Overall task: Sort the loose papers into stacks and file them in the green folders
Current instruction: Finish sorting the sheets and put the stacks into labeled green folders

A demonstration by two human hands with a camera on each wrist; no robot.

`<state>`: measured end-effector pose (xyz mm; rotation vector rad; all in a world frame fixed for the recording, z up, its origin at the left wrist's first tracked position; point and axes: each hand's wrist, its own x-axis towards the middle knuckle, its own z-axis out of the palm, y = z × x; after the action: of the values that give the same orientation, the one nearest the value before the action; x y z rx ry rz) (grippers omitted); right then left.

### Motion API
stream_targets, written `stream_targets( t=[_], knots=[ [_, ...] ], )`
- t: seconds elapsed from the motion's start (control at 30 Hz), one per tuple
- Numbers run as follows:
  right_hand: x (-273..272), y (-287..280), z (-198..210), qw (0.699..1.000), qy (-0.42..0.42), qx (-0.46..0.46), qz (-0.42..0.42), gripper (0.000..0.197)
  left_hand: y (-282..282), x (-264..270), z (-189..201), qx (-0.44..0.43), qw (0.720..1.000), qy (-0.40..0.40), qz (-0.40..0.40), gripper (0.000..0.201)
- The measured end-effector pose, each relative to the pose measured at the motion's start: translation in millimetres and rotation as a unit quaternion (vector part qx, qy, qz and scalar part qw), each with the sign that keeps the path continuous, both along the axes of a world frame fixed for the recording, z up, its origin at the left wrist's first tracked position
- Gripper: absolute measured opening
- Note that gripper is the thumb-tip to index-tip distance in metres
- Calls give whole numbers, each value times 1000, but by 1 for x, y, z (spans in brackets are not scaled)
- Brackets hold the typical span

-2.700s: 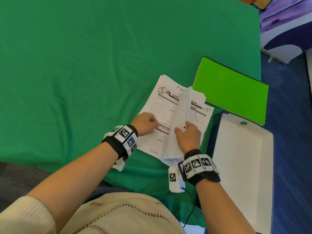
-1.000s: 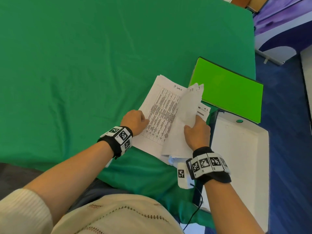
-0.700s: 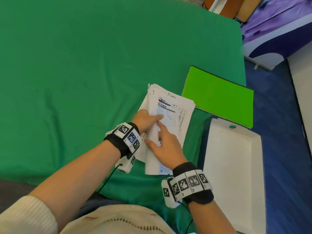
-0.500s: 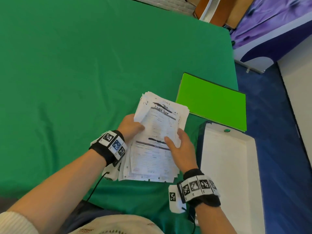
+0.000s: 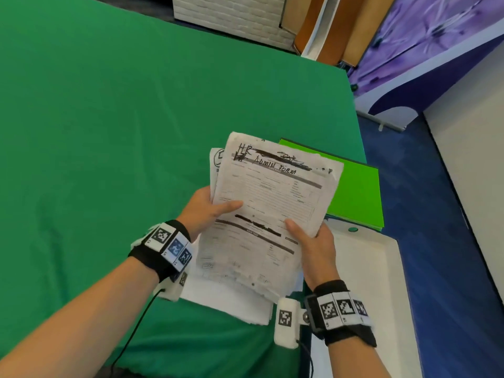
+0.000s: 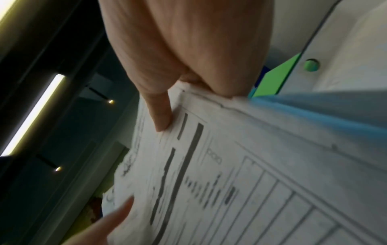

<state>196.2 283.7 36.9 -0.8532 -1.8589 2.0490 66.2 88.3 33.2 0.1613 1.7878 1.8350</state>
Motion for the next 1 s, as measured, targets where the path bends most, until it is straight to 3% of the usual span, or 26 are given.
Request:
stream_targets(
  t=[0.1,0.23,0.37,0.47,0.6,0.73,0.8,0.87,0.93,1.0],
  knots=[
    [-9,-3,4,1000,20,-6,12,55,16,-4,9,18,1000,9,-8,40],
    [-16,2,16,996,54,61,-41,32,27,-16,25,51,998,28,-4,33],
    [-22,10,22,986,133,83,-49,37,27,-28,39,111,990,79,39,36],
    [-25,17,8,984,92,152,17,44,29,-35,34,127,988,78,33,42],
    [-32,17,-20,984,13,171,46,36,33,-41,6,72,995,62,25,33],
    [-52,25,-27,979,-13,202,-19,11,53,-54,-7,56,993,48,88,25],
    [-60,37,-19,975,-3,204,-88,12,71,-66,-6,65,993,26,100,33],
    [-63,56,-11,967,2,209,-146,22,93,-83,-17,15,996,27,89,40],
    [-60,78,-7,953,-25,224,-202,27,114,-101,-35,-112,991,24,63,43],
    [-52,100,-9,939,-64,234,-243,28,131,-114,-52,-246,968,38,13,34]
  ],
)
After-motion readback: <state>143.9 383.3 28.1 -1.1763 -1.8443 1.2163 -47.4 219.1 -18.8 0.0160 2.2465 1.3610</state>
